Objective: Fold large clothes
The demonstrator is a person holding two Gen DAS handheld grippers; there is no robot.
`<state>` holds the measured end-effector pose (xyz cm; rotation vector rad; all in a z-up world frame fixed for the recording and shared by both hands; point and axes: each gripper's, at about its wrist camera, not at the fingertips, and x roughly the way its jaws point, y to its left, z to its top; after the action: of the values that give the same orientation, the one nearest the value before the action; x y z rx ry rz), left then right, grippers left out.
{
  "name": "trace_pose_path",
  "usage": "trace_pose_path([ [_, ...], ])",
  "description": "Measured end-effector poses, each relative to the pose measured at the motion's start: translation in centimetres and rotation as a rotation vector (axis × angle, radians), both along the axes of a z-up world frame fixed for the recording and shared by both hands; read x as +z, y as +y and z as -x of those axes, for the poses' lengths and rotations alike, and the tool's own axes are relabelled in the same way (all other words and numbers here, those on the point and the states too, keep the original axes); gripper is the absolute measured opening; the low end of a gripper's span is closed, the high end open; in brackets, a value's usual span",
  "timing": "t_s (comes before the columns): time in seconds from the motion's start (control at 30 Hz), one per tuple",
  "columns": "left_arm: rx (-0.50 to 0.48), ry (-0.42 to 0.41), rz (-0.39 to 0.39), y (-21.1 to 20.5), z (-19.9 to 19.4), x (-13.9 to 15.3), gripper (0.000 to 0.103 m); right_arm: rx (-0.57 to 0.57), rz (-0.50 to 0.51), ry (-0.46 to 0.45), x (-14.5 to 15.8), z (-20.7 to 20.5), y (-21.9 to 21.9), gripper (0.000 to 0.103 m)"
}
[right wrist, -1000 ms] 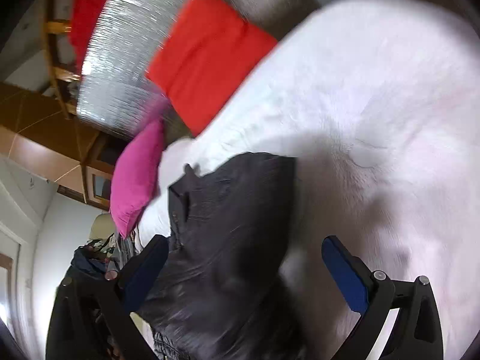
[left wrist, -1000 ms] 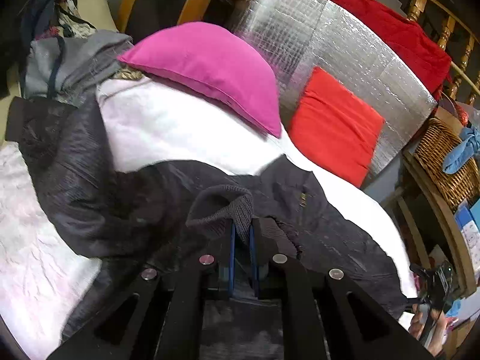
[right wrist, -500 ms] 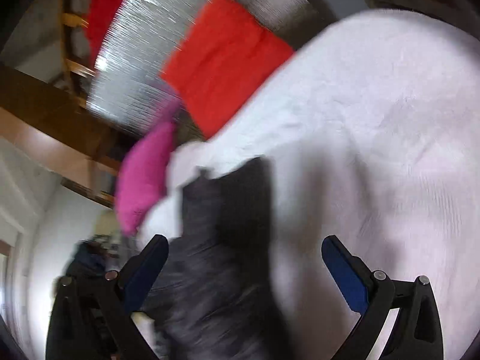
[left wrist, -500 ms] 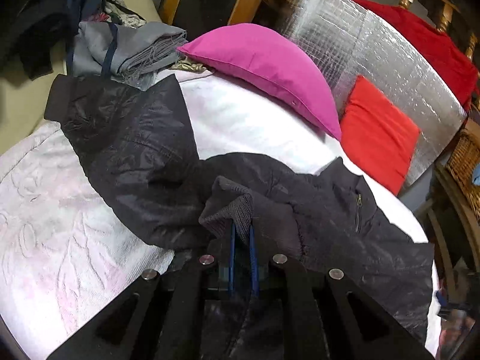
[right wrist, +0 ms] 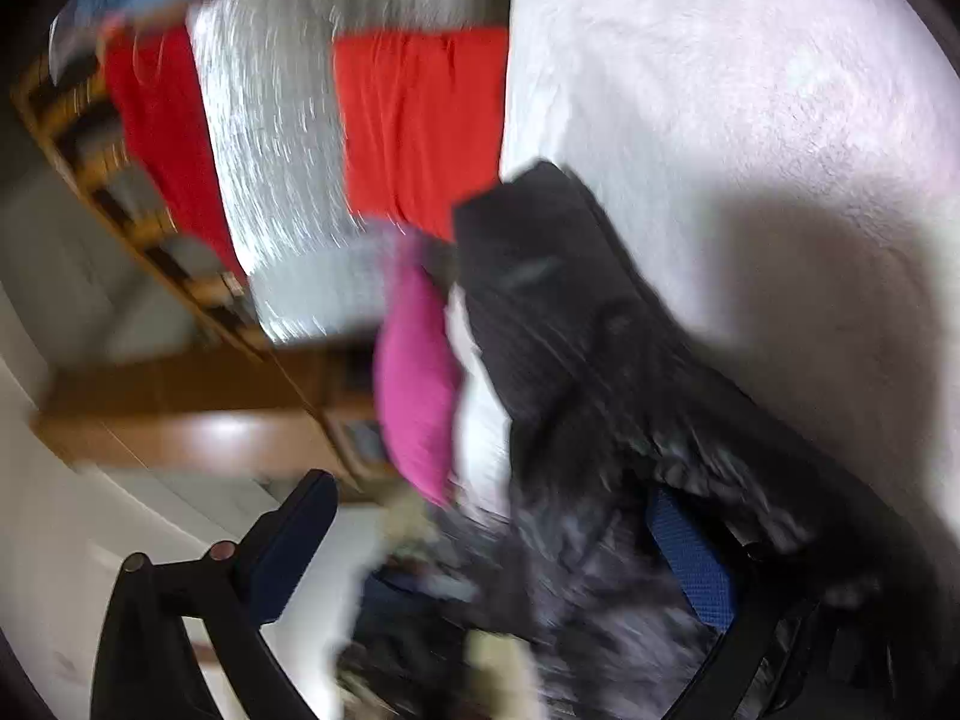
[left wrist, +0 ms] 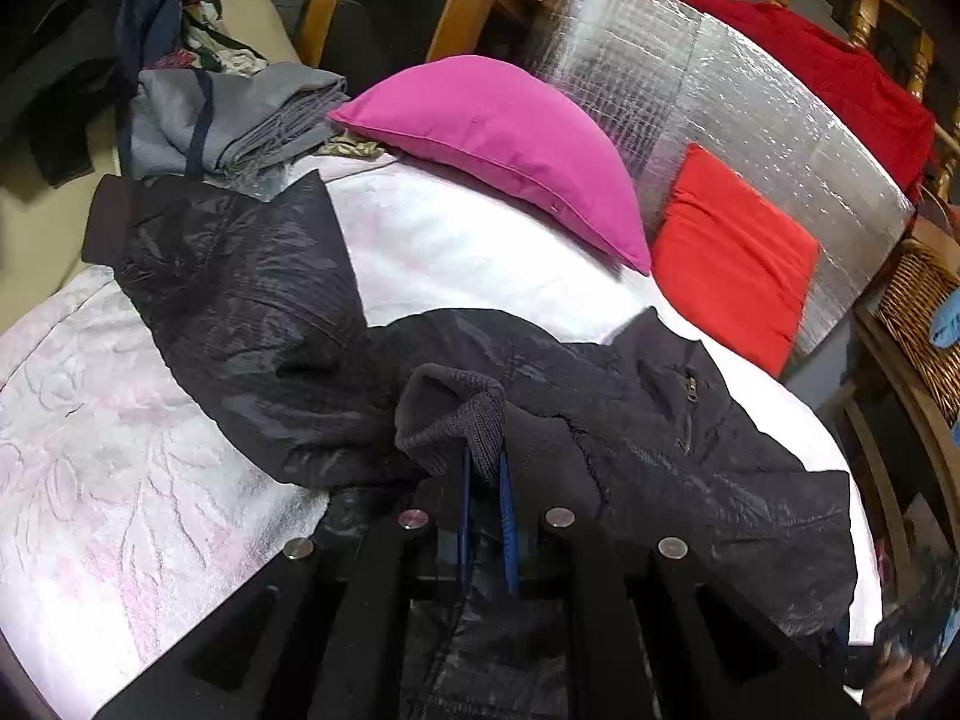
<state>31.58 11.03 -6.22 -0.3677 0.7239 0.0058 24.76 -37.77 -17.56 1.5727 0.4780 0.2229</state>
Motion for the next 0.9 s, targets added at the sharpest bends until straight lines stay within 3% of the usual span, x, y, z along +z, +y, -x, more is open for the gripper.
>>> trace_pose_path([
  [0.1,-0.046,-0.015,0.011,-1.5,0.1,0.3,0.009,-0.105,-0.009,-0.028,0.2,1.2,-1.3,0.103],
  [0.17,-0.069,-0.017,-0.036,-3.2,-0.1,0.1,0.009,-0.123,0.079,-0.011,0.5,2.0,-1.7,0.103],
  [0.23,-0.091,0.042,-0.094,-4.8,-0.8,-1.7,0.009,-0.119,0.145,0.001,0.4,2.6,-2.2,0.102],
  [0.33,-0.095,0.1,-0.137,-5.3,-0.9,-4.0,0.009,-0.063,0.162,0.039,0.6,2.9,-3.3,0.101],
  [0.4,-0.086,0.11,-0.134,-4.8,-0.7,-4.7,0.009,-0.052,0.254,0.142,1.4,3.4,-4.4,0.103],
  [0.5,-0.089,0.112,-0.119,-4.3,-0.7,-4.6,0.009,0.007,0.255,0.133,2.2,3.9,-5.5,0.103],
  [0.53,-0.094,0.11,-0.123,-4.4,-0.7,-4.5,0.009,-0.004,0.352,0.144,3.8,3.9,-5.7,0.103],
  [0.6,-0.097,0.105,-0.127,-4.5,-0.7,-4.3,0.009,0.027,0.502,0.139,5.6,3.0,-5.4,0.103],
  [0.67,-0.098,0.102,-0.128,-4.6,-0.5,-4.2,0.009,0.158,0.529,0.124,5.8,-1.2,-4.9,0.103],
  [0.73,-0.102,0.104,-0.127,-4.6,-0.5,-4.2,0.009,0.217,0.624,0.186,5.2,-5.2,-4.7,0.103],
  [0.8,-0.108,0.101,-0.125,-4.4,-0.4,-4.2,0.009,0.321,0.634,0.238,3.7,-8.6,-4.4,0.101],
  [0.87,-0.118,0.096,-0.132,-4.5,-0.5,-4.2,0.009,0.366,0.68,0.21,3.9,-10.3,-3.9,0.077],
  [0.9,-0.124,0.091,-0.132,-4.5,-0.5,-4.2,0.009,0.379,0.76,0.204,4.9,-11.1,-3.2,0.023],
])
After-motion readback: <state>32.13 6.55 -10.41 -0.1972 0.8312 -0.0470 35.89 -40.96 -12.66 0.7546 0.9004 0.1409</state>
